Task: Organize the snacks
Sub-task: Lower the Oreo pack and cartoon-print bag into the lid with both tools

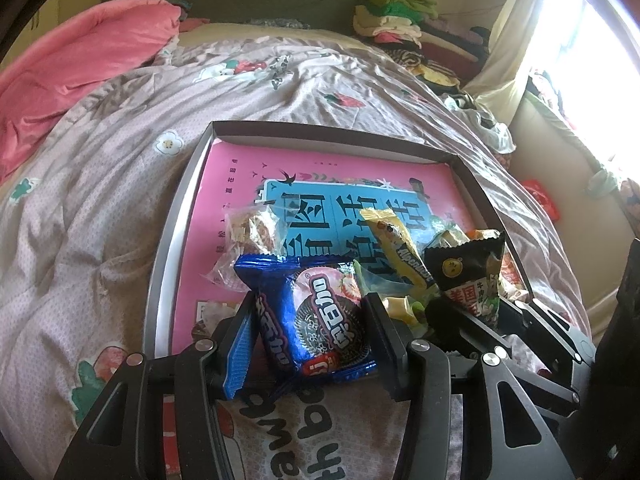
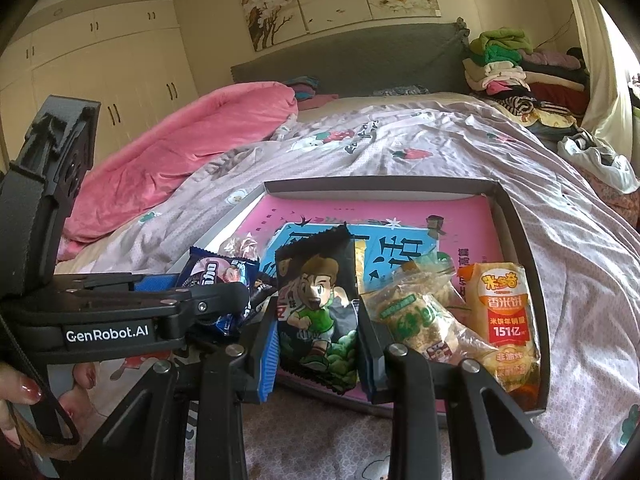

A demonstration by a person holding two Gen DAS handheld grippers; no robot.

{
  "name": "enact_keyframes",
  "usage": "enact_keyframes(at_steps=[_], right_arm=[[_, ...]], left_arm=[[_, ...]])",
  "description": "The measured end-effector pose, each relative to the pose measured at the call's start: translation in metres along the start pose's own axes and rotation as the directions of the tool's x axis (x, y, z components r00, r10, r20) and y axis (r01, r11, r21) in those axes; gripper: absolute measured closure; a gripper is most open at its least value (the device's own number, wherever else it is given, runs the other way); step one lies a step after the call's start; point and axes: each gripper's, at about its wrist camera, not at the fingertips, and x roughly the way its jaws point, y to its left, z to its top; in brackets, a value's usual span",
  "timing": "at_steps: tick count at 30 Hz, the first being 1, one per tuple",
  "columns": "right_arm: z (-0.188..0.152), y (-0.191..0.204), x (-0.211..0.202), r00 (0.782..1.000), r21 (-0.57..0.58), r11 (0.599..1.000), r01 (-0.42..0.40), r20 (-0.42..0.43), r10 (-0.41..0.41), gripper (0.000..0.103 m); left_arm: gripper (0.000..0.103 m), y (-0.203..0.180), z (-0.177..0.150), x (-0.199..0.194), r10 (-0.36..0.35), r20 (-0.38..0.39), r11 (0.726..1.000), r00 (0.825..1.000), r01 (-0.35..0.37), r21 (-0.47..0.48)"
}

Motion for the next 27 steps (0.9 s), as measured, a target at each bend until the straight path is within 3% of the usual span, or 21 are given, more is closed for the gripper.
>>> enact_keyframes(at_steps=[27], right_arm=[[-0.005,-0.004,0.003,0.999,0.013,0.999,0.043,-0.020,-0.043,0.070]], left_arm=[[0.053,-0.013,0.007,0.003,0.009,0.013,0.998,1.000,-0.010,0.056]])
